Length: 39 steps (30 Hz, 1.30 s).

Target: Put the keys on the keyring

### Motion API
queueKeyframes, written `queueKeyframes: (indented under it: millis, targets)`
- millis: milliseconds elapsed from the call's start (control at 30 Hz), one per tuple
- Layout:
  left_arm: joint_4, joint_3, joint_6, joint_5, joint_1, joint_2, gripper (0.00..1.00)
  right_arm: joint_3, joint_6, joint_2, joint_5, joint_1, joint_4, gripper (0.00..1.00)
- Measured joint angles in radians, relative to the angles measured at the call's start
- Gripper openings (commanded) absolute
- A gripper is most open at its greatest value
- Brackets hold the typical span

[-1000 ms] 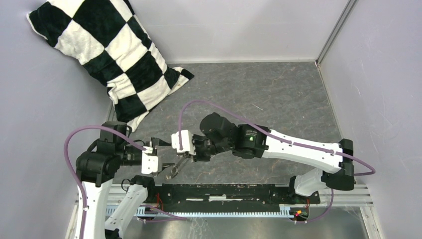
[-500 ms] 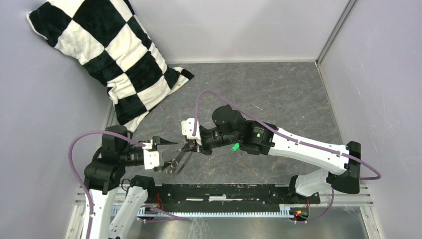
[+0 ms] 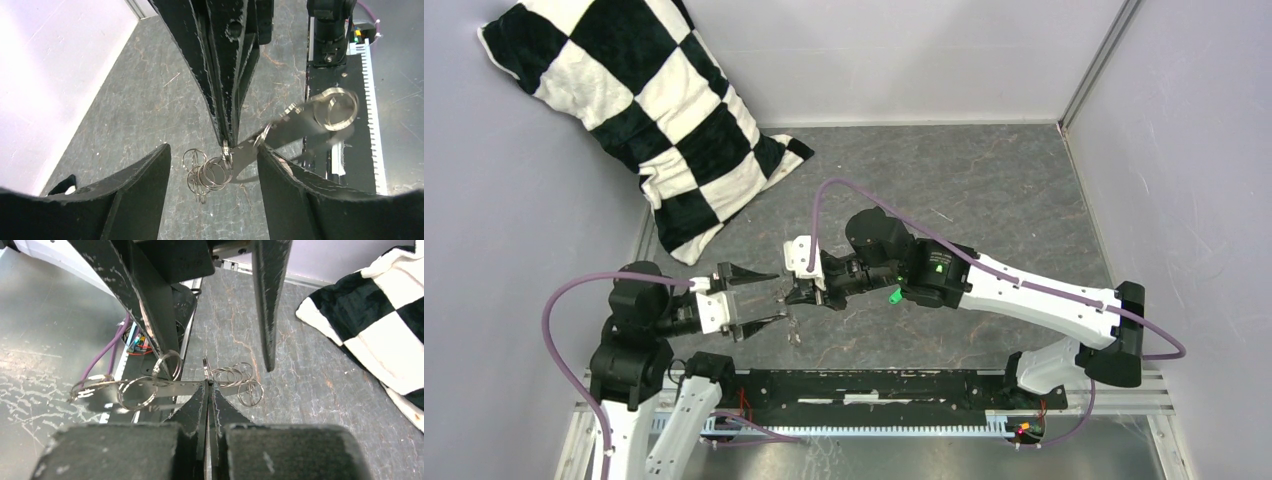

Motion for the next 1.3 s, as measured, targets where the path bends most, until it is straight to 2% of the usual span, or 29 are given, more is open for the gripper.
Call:
queueKeyframes:
  millis: [167, 300, 567, 900, 1167, 1300]
  targets:
    - [-0.05, 0.064, 0.001, 0.001, 0.0, 0.061, 0.82, 0.043, -0.039, 0.006, 0.004, 0.0, -0.088, 0.01]
    - [-0.083, 0.096, 0.011, -0.001, 0.0, 0.125, 0.83, 0.047, -0.057, 0.006, 0.014, 0.0, -0.118, 0.01]
    - [-0.18, 0.122, 0.15, 0.002, 0.0, 0.172, 0.75, 0.047, -0.067, 0.006, 0.021, 0.0, -0.156, 0.01]
    - [-0.356, 0.175, 0.405, 0.003, 0.0, 0.253, 0.53, 0.058, -0.071, 0.01, 0.028, -0.001, -0.185, 0.01]
    - [-0.481, 0.211, 0.508, 0.013, 0.0, 0.269, 0.57, 0.08, -0.08, 0.037, 0.029, -0.001, -0.188, 0.01]
    - [-0.56, 0.249, 0.563, 0.022, 0.0, 0.285, 0.52, 0.08, -0.082, 0.042, 0.031, -0.001, -0.193, 0.01]
